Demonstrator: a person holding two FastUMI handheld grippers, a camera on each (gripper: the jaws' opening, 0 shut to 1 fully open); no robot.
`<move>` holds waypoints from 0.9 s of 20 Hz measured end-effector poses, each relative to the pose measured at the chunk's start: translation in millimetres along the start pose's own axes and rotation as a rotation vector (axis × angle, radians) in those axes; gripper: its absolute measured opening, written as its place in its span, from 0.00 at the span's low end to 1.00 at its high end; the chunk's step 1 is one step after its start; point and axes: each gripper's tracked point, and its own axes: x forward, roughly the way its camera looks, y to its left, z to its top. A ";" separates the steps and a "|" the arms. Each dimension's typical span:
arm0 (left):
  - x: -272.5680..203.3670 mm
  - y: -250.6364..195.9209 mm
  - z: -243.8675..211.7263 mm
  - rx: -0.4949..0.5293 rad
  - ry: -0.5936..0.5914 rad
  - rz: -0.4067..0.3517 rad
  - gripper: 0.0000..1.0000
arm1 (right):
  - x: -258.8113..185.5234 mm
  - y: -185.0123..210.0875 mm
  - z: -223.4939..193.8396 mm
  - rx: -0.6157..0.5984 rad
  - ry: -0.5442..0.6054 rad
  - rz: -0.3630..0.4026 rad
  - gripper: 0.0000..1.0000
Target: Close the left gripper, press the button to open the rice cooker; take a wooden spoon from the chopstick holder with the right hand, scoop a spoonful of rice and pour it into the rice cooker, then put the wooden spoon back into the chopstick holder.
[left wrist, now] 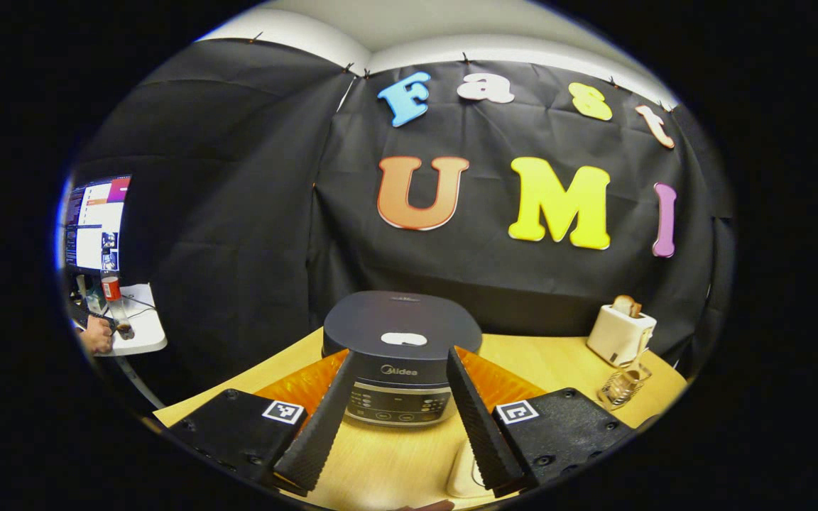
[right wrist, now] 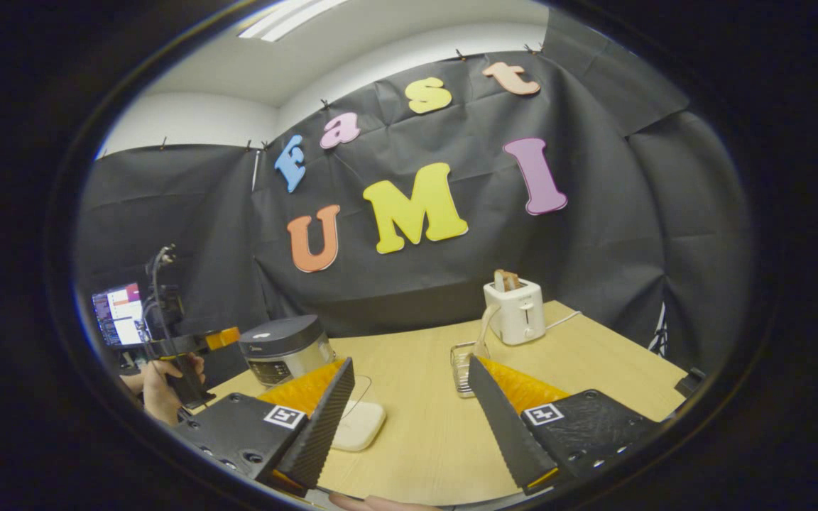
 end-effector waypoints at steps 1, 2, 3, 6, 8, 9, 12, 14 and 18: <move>-15.5 -8.5 2.2 0.011 -0.013 -0.019 0.83 | -0.3 -1.1 0.9 -0.010 -0.001 -0.006 0.95; -31.5 -17.7 4.4 0.027 -0.030 -0.033 0.83 | -1.4 -1.5 2.3 -0.022 -0.006 -0.012 0.95; -44.8 -23.7 7.1 0.049 -0.045 -0.039 0.83 | -1.5 -1.3 3.5 -0.034 -0.012 -0.015 0.95; -79.2 -45.4 3.8 0.117 -0.064 -0.074 0.83 | -2.2 1.4 5.1 -0.068 -0.013 0.009 0.92; -95.7 -58.2 -1.7 0.132 -0.061 -0.097 0.84 | -0.4 0.4 5.9 -0.098 -0.022 0.008 0.91; -102.6 -66.8 -5.4 0.130 -0.056 -0.115 0.85 | -0.8 0.9 6.9 -0.116 -0.028 0.006 0.95; -116.4 -95.5 -16.8 0.132 -0.042 -0.179 0.90 | 0.5 4.2 1.1 -0.152 -0.030 0.016 0.96; -120.2 -99.3 -18.5 0.162 -0.036 -0.174 0.94 | 0.9 -1.5 -0.9 -0.177 -0.036 -0.010 0.96; -122.4 -102.5 -18.8 0.158 -0.062 -0.142 0.98 | -21.5 -4.7 0.0 -0.234 -0.060 -0.043 0.96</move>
